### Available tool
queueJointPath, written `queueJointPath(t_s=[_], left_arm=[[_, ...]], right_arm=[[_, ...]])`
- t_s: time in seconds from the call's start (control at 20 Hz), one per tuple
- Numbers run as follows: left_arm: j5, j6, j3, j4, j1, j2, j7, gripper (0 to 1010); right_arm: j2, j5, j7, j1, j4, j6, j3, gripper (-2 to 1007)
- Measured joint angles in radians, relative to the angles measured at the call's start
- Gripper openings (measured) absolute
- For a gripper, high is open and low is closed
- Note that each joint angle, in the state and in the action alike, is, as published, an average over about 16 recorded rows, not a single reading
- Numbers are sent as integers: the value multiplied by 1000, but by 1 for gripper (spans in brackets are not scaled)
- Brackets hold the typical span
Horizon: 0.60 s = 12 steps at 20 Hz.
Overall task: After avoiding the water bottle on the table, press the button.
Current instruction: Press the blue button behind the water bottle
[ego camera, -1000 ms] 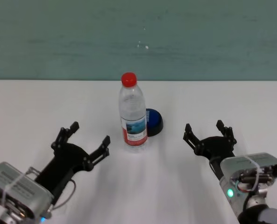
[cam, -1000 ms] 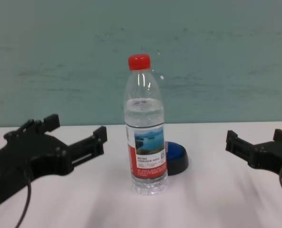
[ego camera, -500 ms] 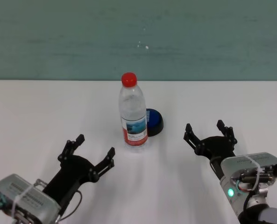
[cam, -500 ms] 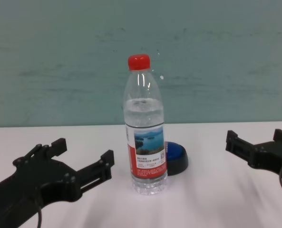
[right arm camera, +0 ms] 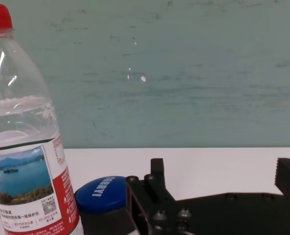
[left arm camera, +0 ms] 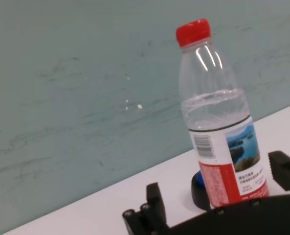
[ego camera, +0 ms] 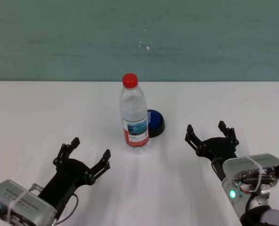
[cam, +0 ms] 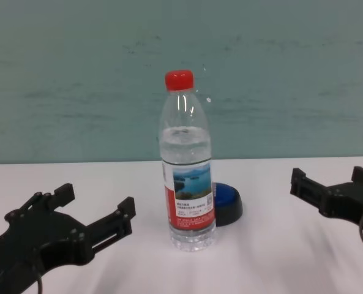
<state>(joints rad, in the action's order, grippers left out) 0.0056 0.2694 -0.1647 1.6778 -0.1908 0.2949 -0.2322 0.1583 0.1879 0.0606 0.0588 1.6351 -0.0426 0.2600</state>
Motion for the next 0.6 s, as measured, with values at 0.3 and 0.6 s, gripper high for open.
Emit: queueJointPath(t_s=[0.3, 0.6], left_arm=[[-2, 4, 4, -5, -1, -2, -7, 1000], [-1, 1, 2, -6, -1, 0, -13, 1000]], right_arm=[[0, 0, 0, 0, 0, 0, 0, 1003], [0, 0, 0, 0, 0, 0, 0, 1003]])
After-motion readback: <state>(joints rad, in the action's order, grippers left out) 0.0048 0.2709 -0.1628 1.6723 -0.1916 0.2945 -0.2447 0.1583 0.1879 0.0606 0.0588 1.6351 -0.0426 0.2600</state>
